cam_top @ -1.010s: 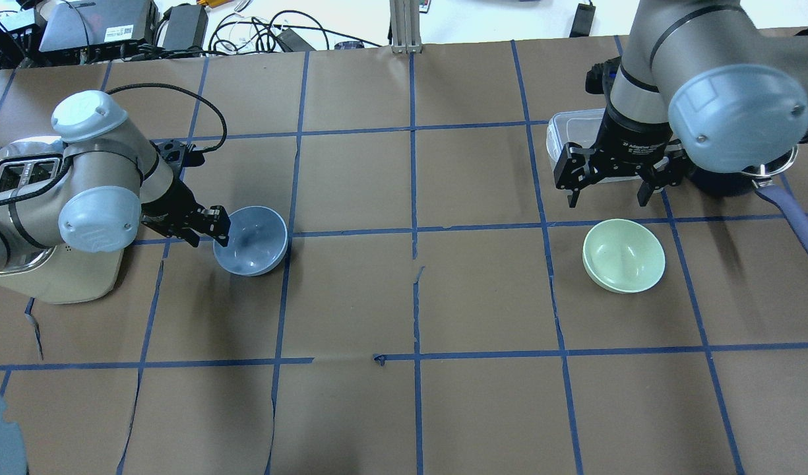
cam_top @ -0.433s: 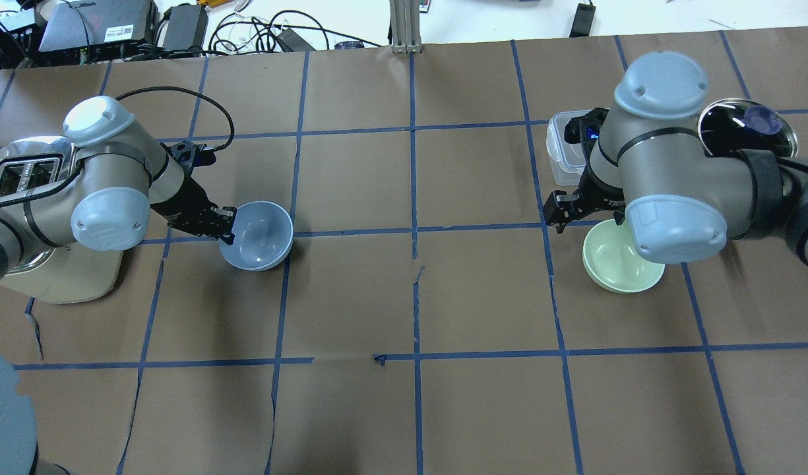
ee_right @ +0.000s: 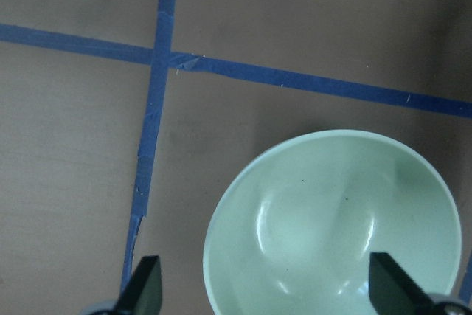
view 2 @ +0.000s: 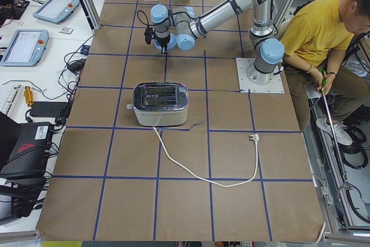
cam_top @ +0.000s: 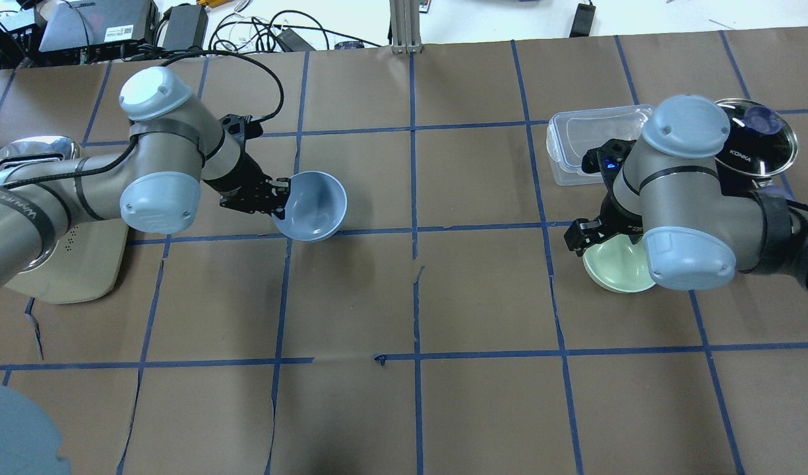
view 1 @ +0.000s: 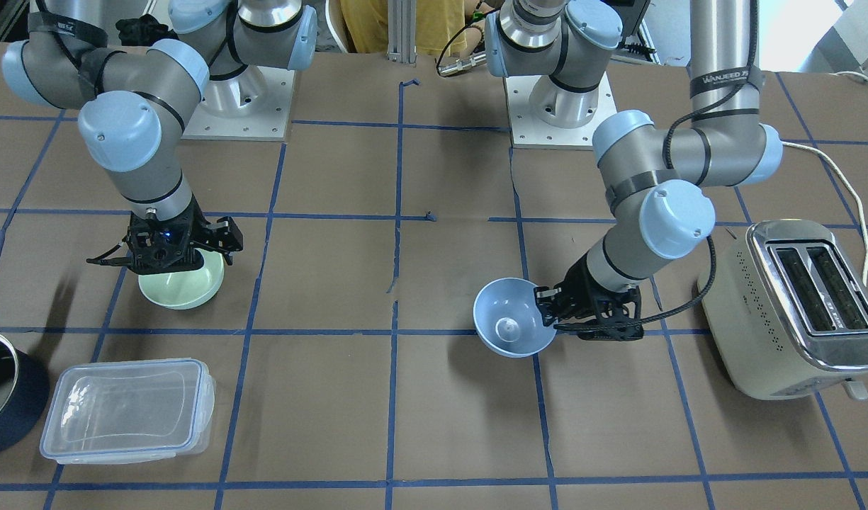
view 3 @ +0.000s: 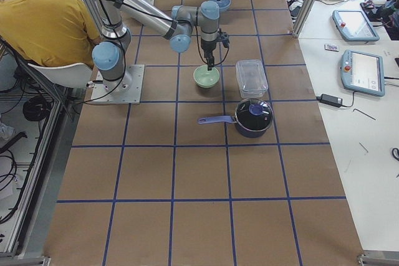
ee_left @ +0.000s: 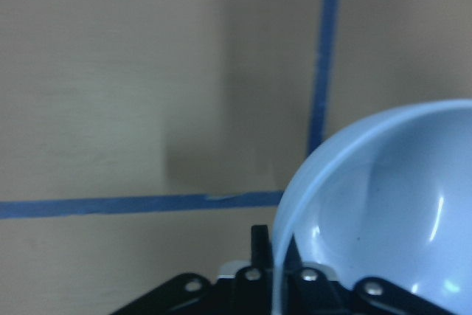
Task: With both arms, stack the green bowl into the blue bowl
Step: 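Carry the blue bowl to center with left gripper while right grasps green bowl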
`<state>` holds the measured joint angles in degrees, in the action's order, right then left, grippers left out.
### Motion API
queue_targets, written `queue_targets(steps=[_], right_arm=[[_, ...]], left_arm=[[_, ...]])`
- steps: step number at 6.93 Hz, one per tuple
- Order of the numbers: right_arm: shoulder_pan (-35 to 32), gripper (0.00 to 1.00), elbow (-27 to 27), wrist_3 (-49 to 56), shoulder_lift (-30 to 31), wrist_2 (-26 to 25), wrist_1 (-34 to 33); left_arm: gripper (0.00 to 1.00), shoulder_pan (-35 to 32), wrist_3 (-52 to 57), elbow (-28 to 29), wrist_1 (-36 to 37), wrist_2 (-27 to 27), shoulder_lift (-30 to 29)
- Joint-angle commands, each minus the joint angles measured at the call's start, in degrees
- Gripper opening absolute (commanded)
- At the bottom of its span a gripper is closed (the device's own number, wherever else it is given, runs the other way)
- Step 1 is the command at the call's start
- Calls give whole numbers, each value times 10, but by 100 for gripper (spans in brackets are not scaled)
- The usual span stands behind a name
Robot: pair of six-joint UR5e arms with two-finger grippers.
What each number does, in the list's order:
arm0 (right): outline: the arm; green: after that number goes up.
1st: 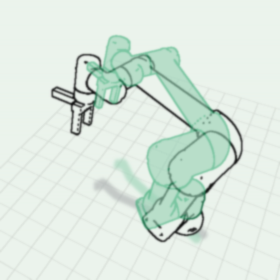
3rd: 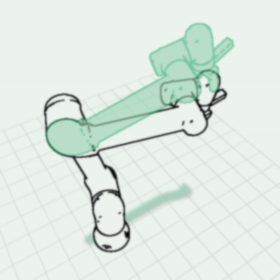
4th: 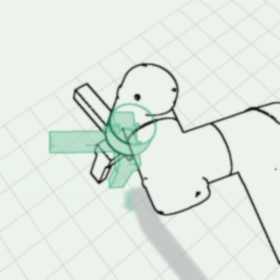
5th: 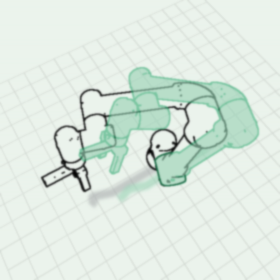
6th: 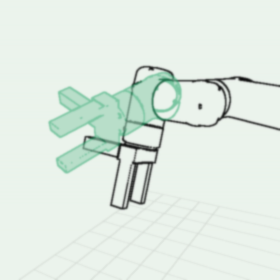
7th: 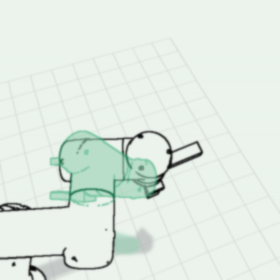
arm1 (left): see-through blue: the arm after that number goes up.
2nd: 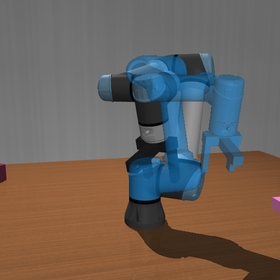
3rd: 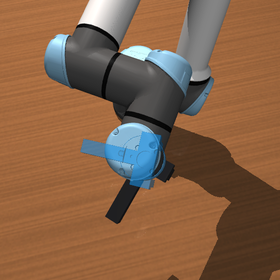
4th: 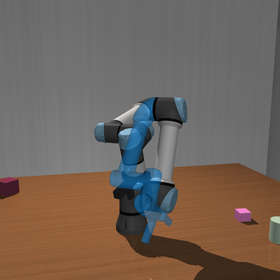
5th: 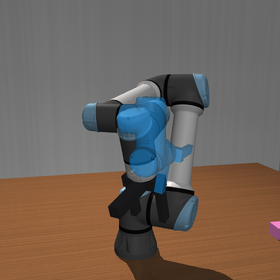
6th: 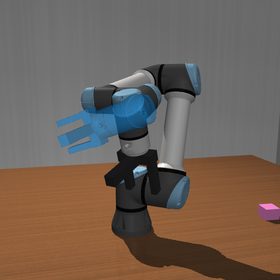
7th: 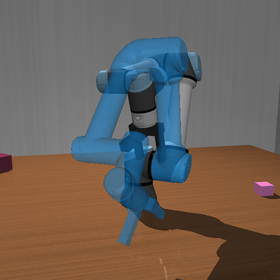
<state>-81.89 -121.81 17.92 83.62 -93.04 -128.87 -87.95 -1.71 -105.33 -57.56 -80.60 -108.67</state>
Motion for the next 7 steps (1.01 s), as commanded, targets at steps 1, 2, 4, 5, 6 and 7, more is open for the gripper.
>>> queue_targets(steps=[1, 2, 4, 5, 6, 7], right_arm=[[6, 100, -6, 8, -7, 1, -11], [6, 100, -7, 9, -13, 0, -10], [4, 100, -7, 12, -21, 1, -9], [4, 100, -9, 12, -23, 1, -9], [3, 100, -12, 14, -32, 1, -10], [3, 100, -13, 13, -40, 1, -16]], left_arm=[[0, -107, -163, 71, -7, 3, -40], [0, -131, -182, 74, 24, 3, -70], [0, -166, -216, 73, 46, 3, -95], [0, -167, -218, 73, 45, 4, -97], [0, -170, -217, 72, 46, 4, -99], [48, -169, -211, 75, 45, -3, -96]])
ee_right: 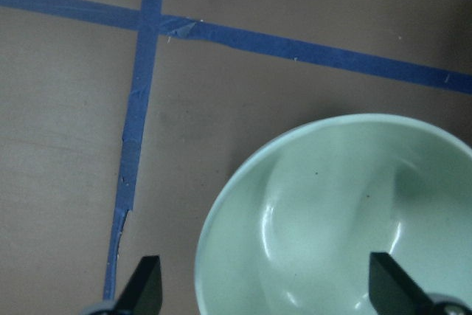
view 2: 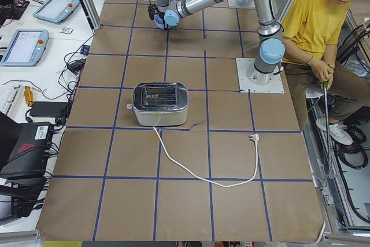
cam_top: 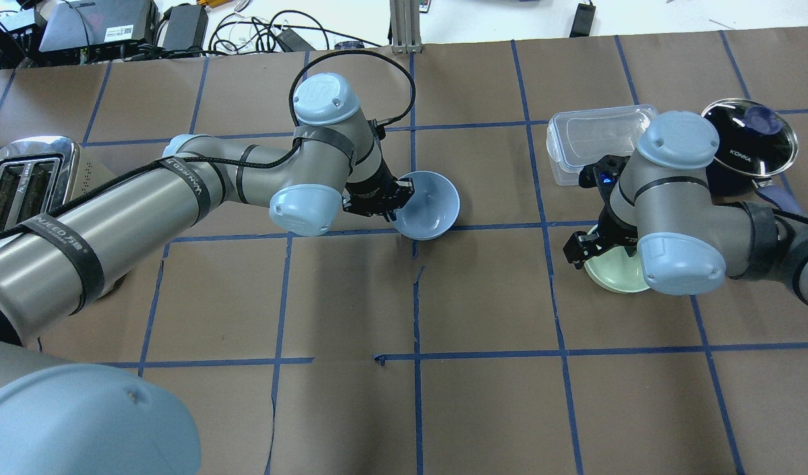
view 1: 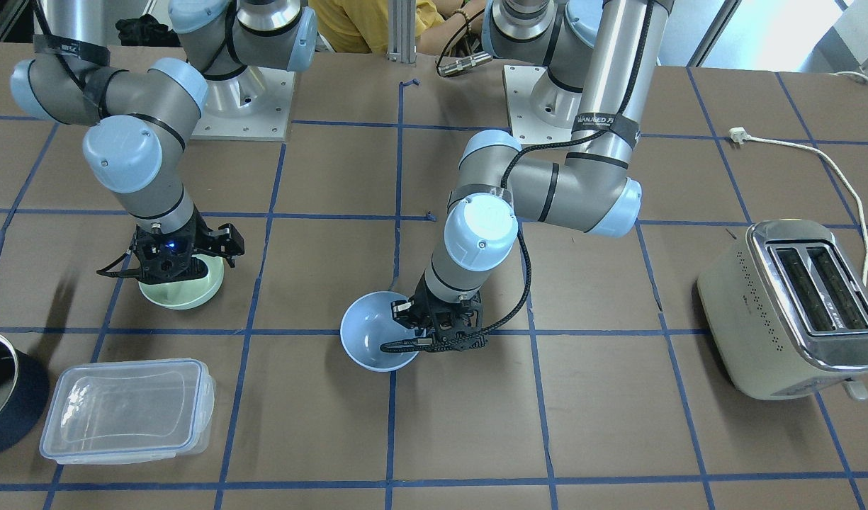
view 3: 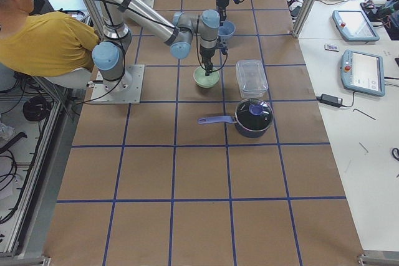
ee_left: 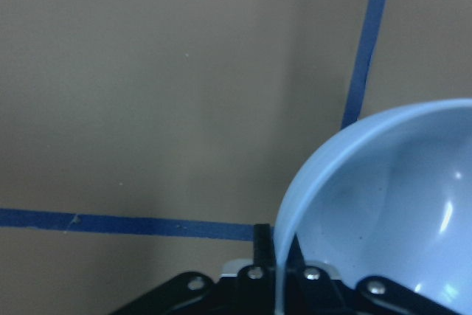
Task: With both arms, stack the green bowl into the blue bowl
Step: 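Carry the blue bowl to center with left gripper while right grasps green bowl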
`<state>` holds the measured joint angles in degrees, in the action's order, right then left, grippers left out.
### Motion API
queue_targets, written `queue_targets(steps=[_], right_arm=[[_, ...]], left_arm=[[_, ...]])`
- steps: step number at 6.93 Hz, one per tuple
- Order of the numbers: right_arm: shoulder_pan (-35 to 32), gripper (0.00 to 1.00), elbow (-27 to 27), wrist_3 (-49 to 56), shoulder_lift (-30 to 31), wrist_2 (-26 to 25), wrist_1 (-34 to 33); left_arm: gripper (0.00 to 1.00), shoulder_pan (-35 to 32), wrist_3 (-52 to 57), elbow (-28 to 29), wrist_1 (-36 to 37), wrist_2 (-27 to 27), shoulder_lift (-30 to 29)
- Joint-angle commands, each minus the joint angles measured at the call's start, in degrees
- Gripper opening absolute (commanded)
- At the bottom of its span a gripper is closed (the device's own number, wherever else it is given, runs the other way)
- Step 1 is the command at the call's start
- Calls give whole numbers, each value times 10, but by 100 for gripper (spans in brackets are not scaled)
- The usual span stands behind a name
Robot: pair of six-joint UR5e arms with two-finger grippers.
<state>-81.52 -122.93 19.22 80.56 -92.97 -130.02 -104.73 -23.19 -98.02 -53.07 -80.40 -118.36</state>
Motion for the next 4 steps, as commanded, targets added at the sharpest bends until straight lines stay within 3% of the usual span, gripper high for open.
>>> queue_targets(steps=[1, 2, 3, 4], right_arm=[[0, 100, -2, 0, -10, 0, -5], [0, 88, -1, 1, -13, 0, -10], [0, 64, -2, 4, -13, 0, -39], [0, 30, -2, 29, -14, 0, -43]], left_arm=[[62, 8, 7, 5, -8, -5, 17], [66, 29, 45, 6, -30, -6, 30], [70, 41, 89, 15, -78, -21, 60], [72, 41, 108, 35, -138, -83, 93]])
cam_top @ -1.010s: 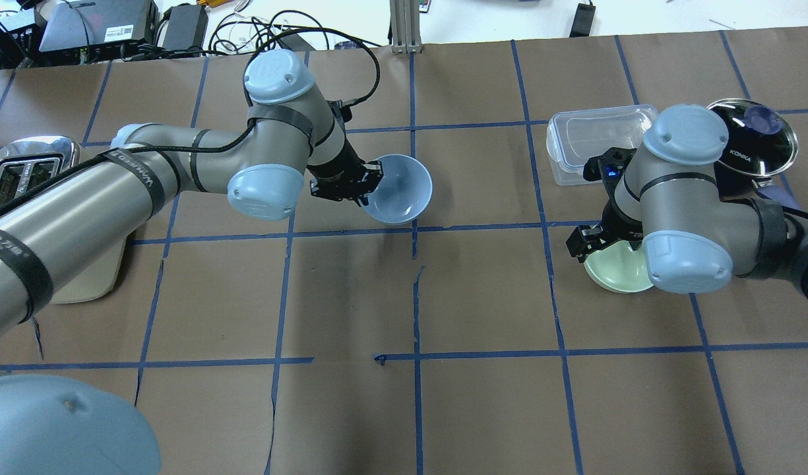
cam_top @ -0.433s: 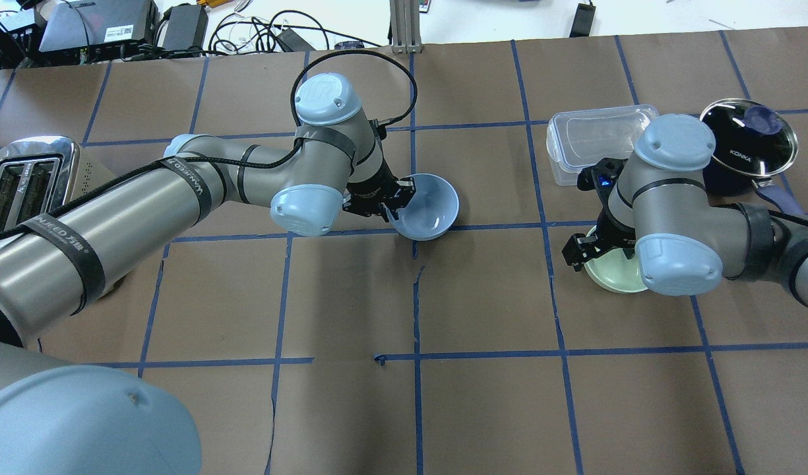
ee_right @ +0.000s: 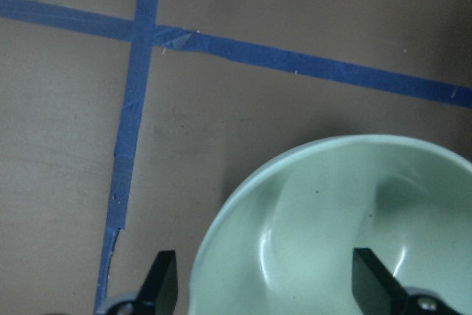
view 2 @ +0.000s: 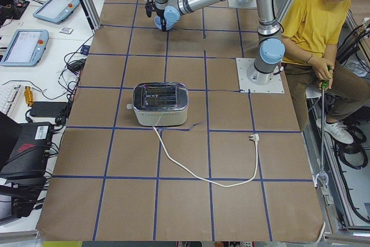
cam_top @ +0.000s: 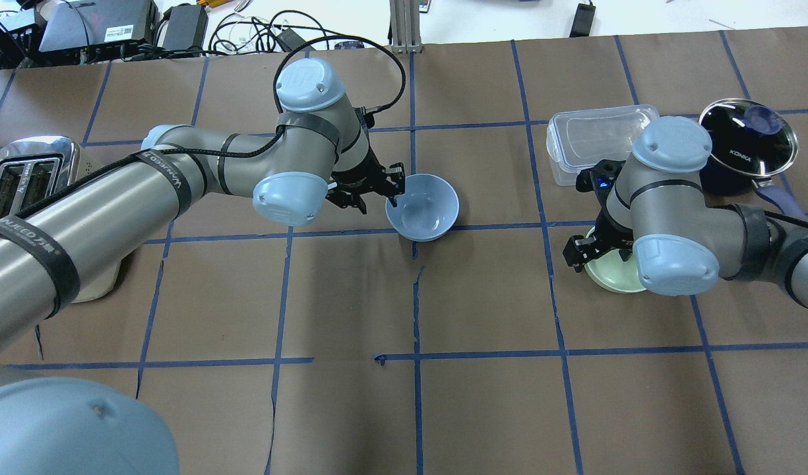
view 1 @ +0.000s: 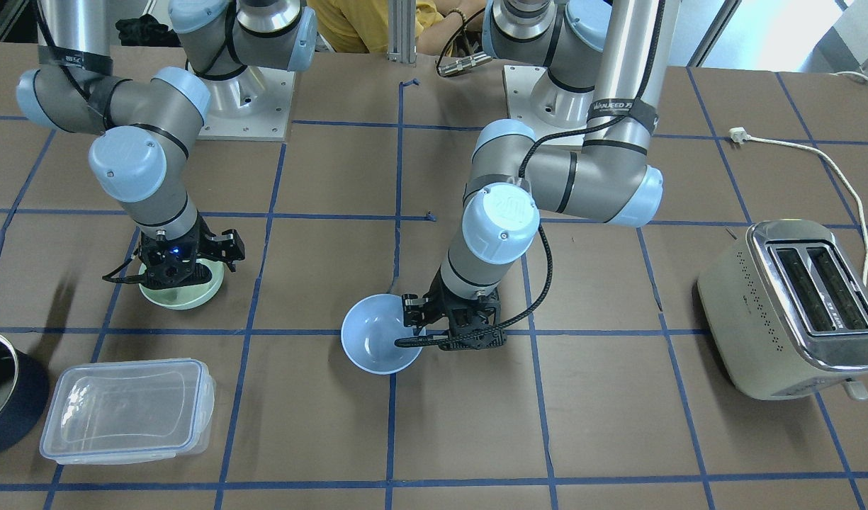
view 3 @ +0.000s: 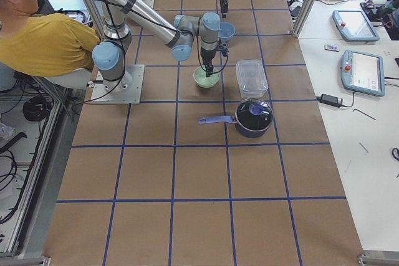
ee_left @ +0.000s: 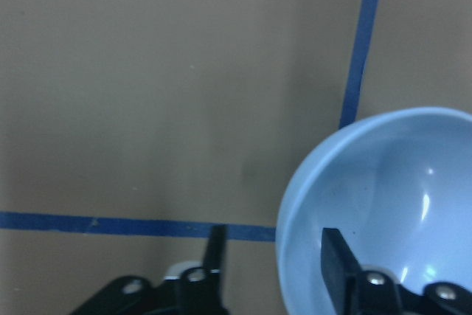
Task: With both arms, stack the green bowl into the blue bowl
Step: 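Release the blue bowl, raise left arm while right gripper lifts green bowl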
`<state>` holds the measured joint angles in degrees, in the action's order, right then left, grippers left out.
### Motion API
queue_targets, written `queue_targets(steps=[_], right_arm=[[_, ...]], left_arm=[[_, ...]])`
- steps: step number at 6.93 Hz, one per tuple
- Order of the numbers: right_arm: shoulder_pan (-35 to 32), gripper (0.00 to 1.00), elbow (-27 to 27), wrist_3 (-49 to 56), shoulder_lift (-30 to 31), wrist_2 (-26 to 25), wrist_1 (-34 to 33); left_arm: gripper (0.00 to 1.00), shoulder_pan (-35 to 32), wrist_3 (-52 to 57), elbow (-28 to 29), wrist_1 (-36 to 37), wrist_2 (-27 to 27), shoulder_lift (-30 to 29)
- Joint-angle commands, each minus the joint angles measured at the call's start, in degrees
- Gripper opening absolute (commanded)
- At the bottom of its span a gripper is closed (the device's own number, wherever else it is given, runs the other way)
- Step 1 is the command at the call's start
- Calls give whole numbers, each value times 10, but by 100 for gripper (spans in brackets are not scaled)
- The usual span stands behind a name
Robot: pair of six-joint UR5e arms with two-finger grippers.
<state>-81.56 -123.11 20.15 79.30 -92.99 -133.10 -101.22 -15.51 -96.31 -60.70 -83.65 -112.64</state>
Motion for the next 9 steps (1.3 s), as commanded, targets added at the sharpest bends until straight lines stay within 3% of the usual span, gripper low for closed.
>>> queue_targets(steps=[1, 3, 4, 5, 7, 8, 9], right_arm=[[0, 0, 1, 23, -1, 0, -12], [0, 0, 5, 24, 2, 0, -12], [0, 0, 11, 22, 7, 0, -11], [0, 0, 34, 23, 9, -2, -2], [-18, 0, 114, 15, 9, -10, 98], [-39, 0, 161, -29, 9, -11, 153], [-69, 0, 197, -100, 4, -9, 160]], left_arm=[[73, 15, 109, 21, -108, -77, 68], [76, 71, 182, 13, -158, -75, 133], [84, 87, 188, 21, -182, -78, 171], [84, 91, 189, 19, -233, -79, 213], [97, 98, 175, 24, -226, -72, 218], [100, 97, 148, 23, -226, -78, 213], [100, 98, 146, 25, -227, -78, 216]])
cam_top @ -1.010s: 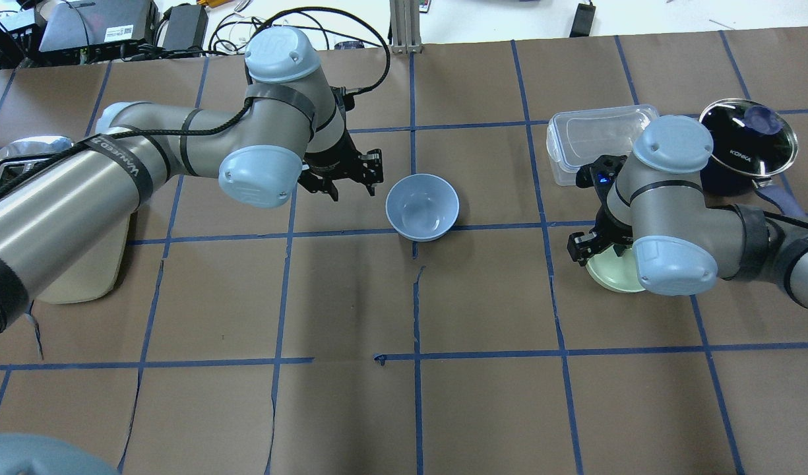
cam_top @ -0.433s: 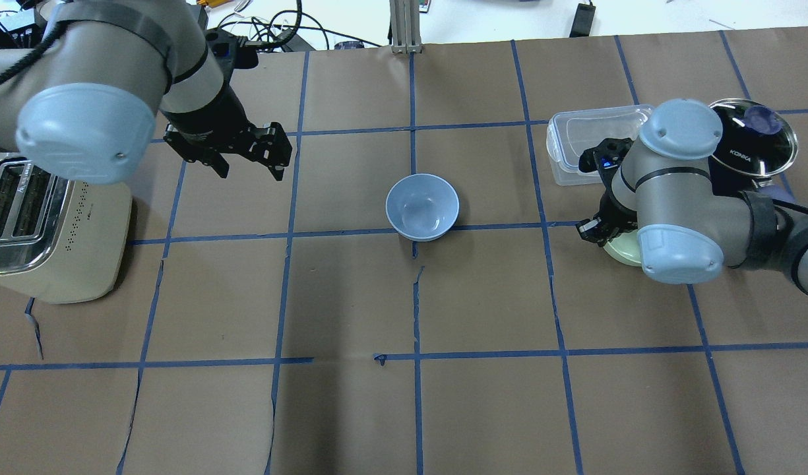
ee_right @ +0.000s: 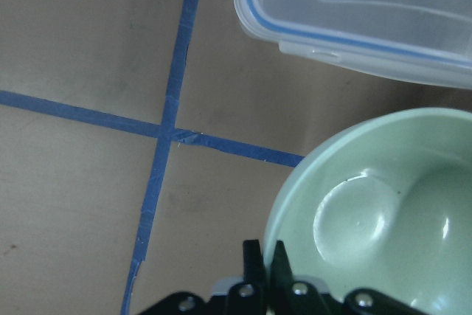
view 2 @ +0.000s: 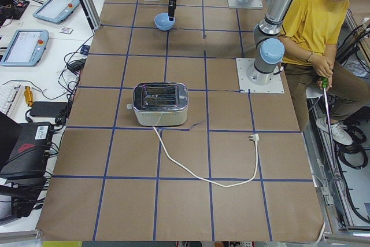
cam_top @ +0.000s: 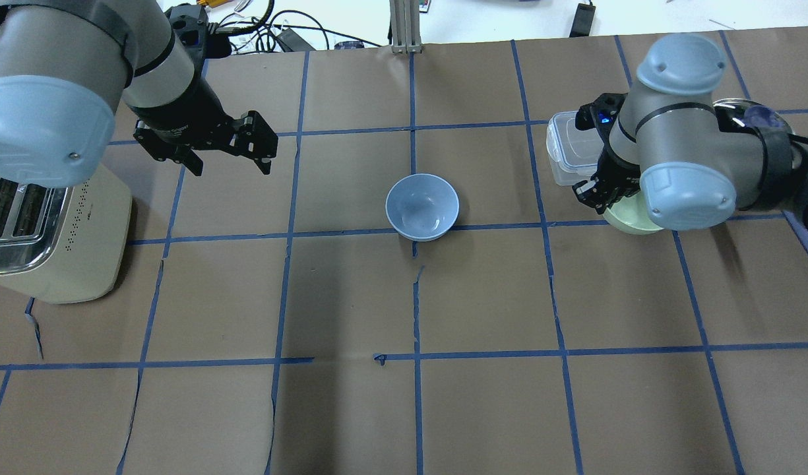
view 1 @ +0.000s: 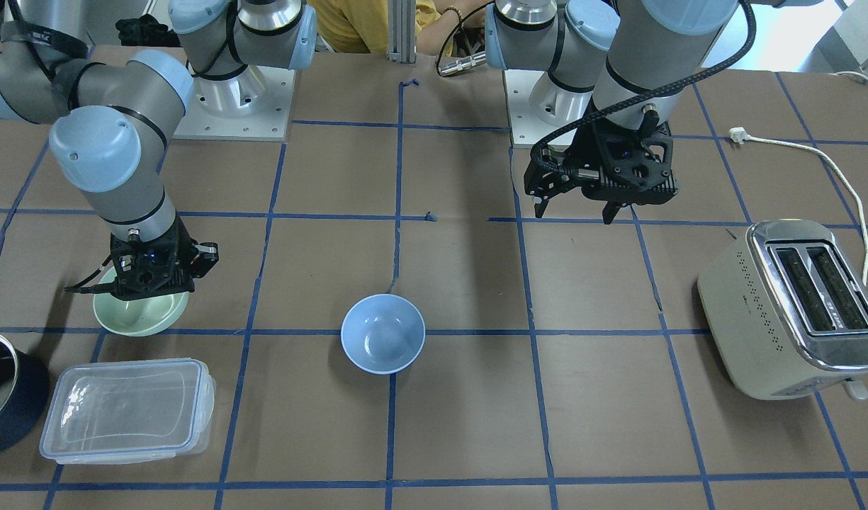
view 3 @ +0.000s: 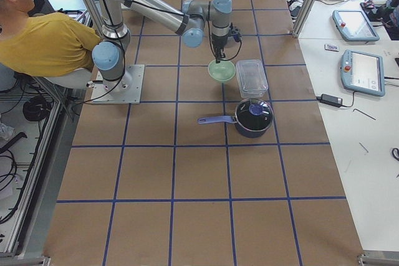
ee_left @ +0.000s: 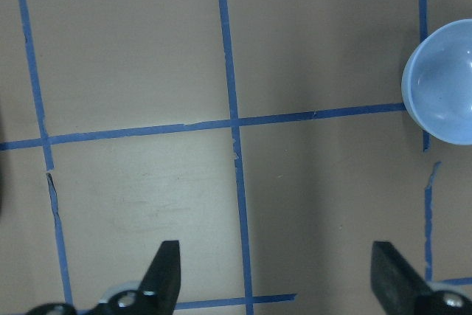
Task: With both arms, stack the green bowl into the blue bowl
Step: 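Release the blue bowl, raise left arm while right gripper lifts green bowl, then carry the green bowl over the blue bowl and lower it inside with the right gripper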
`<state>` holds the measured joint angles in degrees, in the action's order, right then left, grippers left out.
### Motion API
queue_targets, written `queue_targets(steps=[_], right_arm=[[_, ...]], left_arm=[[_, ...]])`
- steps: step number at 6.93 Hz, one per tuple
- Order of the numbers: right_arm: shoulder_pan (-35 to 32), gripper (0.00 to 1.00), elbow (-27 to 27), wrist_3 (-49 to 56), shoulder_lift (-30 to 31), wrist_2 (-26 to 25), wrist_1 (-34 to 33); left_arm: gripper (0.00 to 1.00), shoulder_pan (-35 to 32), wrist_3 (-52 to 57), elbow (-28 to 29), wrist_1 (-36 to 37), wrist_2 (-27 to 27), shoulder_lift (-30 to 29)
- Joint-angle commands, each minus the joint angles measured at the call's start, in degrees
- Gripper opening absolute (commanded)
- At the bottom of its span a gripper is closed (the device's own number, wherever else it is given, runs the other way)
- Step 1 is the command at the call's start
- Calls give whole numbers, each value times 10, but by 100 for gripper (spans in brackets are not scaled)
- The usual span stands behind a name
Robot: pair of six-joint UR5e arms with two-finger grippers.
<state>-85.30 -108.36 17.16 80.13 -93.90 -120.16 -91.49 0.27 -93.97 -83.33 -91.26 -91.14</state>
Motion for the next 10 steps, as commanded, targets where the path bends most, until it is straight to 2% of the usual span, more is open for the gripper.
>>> queue_targets(steps=[1, 3, 5, 7, 10], right_arm=[[-62, 0, 74, -134, -7, -1, 29], [-112, 0, 86, -296, -22, 1, 27], [-185, 0, 141, -505, -72, 4, 33], [-232, 0, 194, -616, -122, 0, 43], [-254, 0, 251, -650, -178, 5, 42]], left_arm=[[100, 2, -12, 18, -6, -2, -1], [100, 2, -12, 79, -35, -2, -30], [100, 0, -12, 74, -36, -2, -34], [100, 0, -12, 73, -35, -2, -33], [100, 0, -12, 71, -37, 0, -34]])
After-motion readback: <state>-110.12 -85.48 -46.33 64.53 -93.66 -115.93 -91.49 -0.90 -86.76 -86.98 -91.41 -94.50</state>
